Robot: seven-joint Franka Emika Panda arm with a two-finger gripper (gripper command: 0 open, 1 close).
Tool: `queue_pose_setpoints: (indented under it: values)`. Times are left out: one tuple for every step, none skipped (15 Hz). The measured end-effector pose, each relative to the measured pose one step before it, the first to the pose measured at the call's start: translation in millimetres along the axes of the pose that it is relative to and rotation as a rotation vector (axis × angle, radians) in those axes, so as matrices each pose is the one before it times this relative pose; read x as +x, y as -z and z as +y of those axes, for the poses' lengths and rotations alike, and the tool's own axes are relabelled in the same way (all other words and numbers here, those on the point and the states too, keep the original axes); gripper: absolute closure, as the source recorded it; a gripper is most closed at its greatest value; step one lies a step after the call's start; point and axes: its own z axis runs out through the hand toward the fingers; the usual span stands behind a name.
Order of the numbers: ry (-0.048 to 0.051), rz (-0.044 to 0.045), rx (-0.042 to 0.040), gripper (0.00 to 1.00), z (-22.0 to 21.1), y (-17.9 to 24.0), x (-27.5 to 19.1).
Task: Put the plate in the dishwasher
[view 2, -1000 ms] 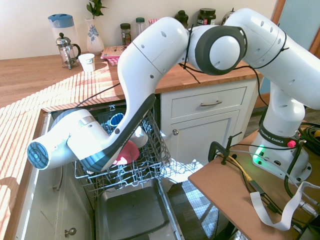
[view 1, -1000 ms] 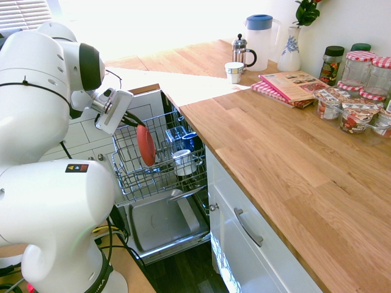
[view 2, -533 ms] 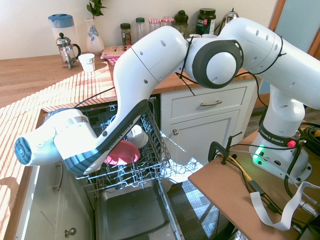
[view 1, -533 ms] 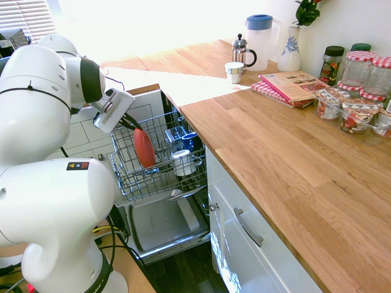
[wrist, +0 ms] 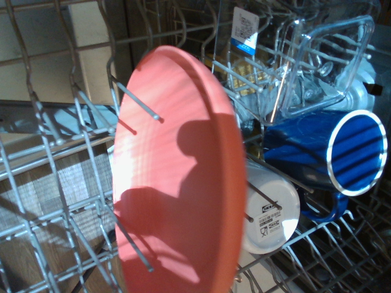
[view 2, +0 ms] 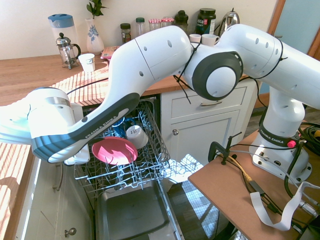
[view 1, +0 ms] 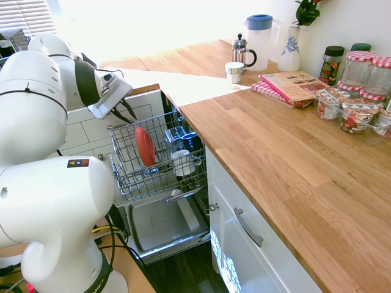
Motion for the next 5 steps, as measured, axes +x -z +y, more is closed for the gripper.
queue_pose_setpoints:
  values:
    - [-0.00362, -0.00872, -0.00411, 0.0, 3.88, -3.02, 5.81]
    - [-0.00552, -0.0103, -0.00476, 0.0, 8.03, 0.81, 6.25]
    - [-0.01033, -0.01654, 0.00078, 0.0, 13.59, 5.41, 7.5]
    - [-0.00941, -0.02102, 0.0056, 0.0, 20.34, 8.57, 10.24]
    - [-0.01031, -0.0262, 0.00645, 0.0, 28.85, 10.31, 13.07]
